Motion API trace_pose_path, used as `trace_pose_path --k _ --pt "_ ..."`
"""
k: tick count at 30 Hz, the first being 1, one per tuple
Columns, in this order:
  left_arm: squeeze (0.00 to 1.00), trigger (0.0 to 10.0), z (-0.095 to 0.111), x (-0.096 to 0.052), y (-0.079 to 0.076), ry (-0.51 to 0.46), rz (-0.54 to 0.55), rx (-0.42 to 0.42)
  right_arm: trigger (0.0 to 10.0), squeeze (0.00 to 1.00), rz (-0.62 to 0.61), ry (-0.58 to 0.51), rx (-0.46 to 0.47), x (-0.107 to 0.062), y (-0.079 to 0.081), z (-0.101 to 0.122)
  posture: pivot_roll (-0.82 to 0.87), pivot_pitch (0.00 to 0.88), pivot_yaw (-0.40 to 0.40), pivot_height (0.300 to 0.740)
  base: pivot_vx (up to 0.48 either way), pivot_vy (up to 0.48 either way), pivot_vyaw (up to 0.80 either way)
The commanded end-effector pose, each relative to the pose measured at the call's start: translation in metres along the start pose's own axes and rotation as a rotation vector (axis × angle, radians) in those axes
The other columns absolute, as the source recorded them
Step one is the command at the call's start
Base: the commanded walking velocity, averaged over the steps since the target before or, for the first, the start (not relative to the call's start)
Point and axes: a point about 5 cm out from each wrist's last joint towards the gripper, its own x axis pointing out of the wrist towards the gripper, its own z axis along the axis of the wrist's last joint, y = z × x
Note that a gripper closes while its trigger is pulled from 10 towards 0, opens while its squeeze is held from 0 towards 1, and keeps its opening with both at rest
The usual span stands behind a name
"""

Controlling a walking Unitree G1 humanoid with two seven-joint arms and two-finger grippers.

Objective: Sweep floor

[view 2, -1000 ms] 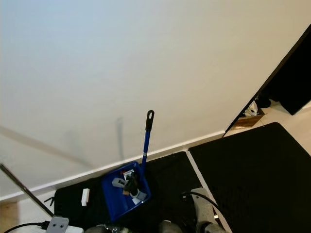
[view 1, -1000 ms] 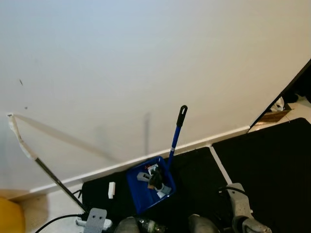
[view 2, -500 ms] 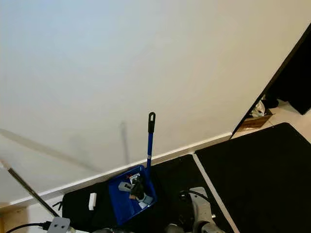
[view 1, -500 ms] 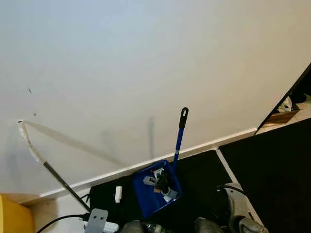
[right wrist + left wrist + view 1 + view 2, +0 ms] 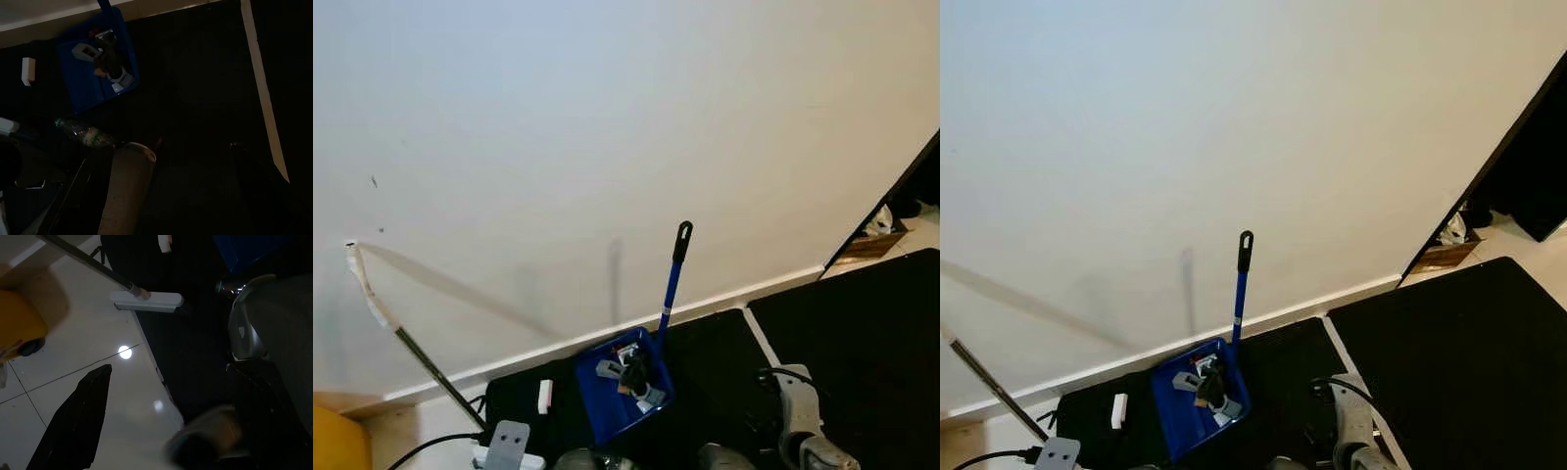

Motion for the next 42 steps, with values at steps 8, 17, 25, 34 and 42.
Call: trace_pose_path --k 8,17,25,34,42 --pt "0.09 10.0 0.0020 -0.0001 -0.0042 -0.018 -0.006 -0.001 10.0 0.00 -0.008 0.011 0.006 -0.0012 -0.0037 -0.0018 0.10 0.017 -0.044 0.740 0.000 0.000 0.00" --pt "0.18 10.0 0.0041 0.0006 -0.0053 -0.021 -0.007 0.005 10.0 0.00 -0.002 0.009 -0.003 -0.0017 -0.0046 -0.0018 0.10 0.029 -0.053 0.740 0.000 -0.373 0.00" --pt "0.00 10.0 0.0042 0.0009 -0.0051 -0.013 0.002 -0.024 10.0 0.00 0.004 0.002 -0.011 -0.0008 -0.0037 0.0009 0.10 0.030 -0.057 0.740 0.000 0.000 0.00" --pt "0.00 10.0 0.0043 0.0011 -0.0052 -0.009 0.002 -0.022 10.0 0.00 0.005 -0.001 -0.020 -0.0007 -0.0051 0.0027 0.10 0.028 -0.064 0.740 0.000 0.000 0.00" --pt "0.00 10.0 0.0033 0.0008 -0.0057 -0.006 0.001 -0.018 10.0 0.00 0.009 -0.004 -0.023 -0.0006 -0.0051 0.0037 0.10 0.031 -0.062 0.740 0.000 0.000 0.00"
